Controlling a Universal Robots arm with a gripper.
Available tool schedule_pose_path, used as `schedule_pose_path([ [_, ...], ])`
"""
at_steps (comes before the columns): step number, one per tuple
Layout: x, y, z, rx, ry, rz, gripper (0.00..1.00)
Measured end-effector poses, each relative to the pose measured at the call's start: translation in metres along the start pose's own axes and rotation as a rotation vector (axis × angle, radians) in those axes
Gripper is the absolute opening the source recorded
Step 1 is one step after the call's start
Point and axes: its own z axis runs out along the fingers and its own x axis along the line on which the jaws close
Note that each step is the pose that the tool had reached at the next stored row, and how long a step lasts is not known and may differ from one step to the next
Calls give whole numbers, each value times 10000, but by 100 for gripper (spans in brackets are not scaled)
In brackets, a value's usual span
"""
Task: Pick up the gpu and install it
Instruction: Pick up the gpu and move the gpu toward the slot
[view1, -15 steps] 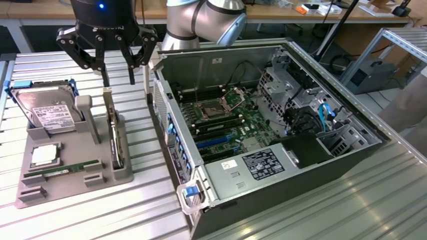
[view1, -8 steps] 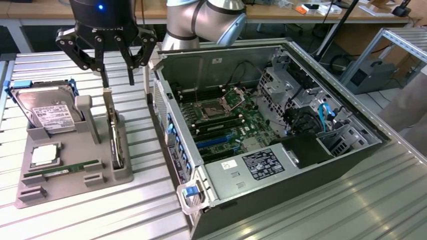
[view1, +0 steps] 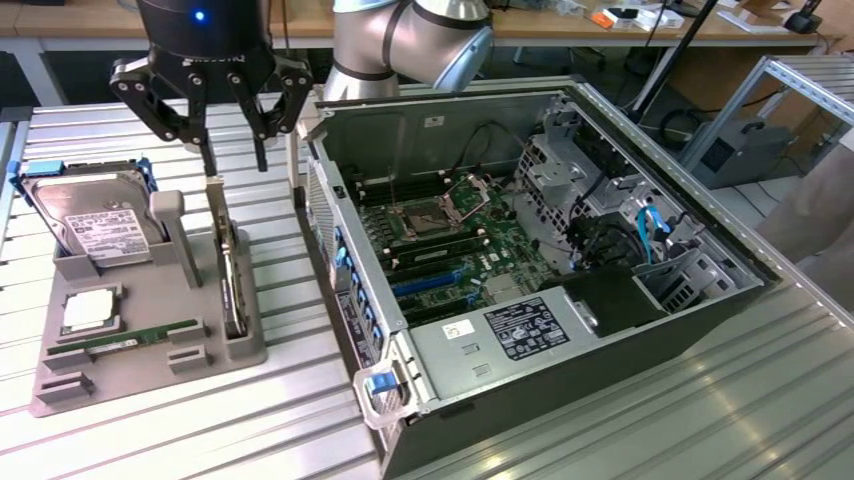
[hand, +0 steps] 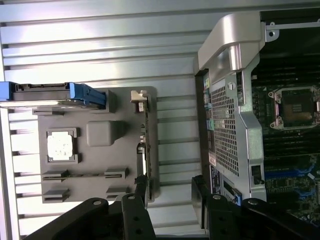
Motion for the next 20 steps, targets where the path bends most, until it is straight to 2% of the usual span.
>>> schedule_pose_path([
  [20, 59, -5, 20, 0, 0, 0, 48],
])
